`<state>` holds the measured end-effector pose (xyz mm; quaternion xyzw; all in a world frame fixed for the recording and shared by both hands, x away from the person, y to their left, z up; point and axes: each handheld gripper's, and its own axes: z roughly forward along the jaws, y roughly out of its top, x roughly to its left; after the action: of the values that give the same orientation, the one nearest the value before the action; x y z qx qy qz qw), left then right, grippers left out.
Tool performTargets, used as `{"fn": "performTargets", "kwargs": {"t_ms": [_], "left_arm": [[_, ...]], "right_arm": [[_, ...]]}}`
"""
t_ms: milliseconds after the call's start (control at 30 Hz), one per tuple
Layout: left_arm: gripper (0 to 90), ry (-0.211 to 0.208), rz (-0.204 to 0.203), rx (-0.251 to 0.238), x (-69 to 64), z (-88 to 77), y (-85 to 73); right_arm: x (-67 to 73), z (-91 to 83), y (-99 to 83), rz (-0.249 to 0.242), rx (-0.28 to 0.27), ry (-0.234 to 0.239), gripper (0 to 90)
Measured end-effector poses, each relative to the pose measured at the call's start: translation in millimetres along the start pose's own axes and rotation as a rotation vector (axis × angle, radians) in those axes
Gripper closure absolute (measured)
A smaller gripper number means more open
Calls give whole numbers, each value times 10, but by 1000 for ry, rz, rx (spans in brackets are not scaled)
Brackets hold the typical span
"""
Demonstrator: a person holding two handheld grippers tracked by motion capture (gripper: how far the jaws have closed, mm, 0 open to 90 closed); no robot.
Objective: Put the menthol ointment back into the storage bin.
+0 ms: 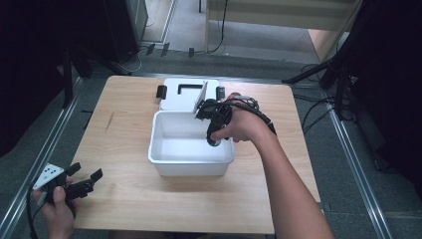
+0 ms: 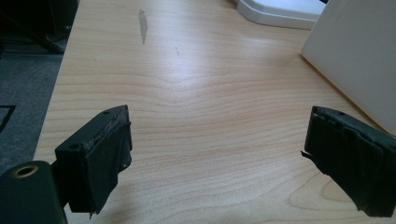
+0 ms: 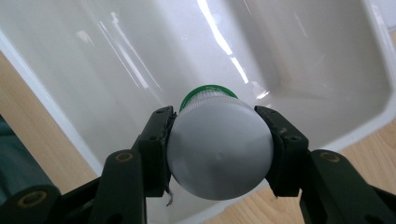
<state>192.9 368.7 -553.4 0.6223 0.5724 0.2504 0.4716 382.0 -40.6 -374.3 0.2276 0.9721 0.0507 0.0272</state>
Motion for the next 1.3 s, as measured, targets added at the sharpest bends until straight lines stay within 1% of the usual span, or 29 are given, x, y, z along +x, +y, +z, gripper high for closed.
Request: {"fn": "performTargets", "kwargs": {"t_ms": [133,300,533,567,767,800,933,1133,1200,1300], "left_arm": [[82,-1,0,1,1,1,0],[82,-1,-1,0,1,2,0],[82,0,-1,1,2,3,0],[82,0,-1,2,1,3,0],[82,0,-4,2,1,3,0],[82,0,-4,1,1,3,0],[82,-1,-1,5,4,1,1],[82,-3,-1,5,5,1,1],[82,-2,-1,6,5,1,1],[82,0,-1,6,4,2,1]], "right_arm": [[0,86,11,-9,-2,6,515],[6,199,17,-28,13,6,515],[16,323,27,-38,19,10,514],[19,342,29,-46,22,8,514],[41,448,45,-54,28,22,513],[42,464,49,-63,28,21,513],[55,514,63,-62,32,28,512],[52,600,71,-74,35,24,513],[62,629,72,-69,42,25,514],[82,671,74,-86,48,14,514]]}}
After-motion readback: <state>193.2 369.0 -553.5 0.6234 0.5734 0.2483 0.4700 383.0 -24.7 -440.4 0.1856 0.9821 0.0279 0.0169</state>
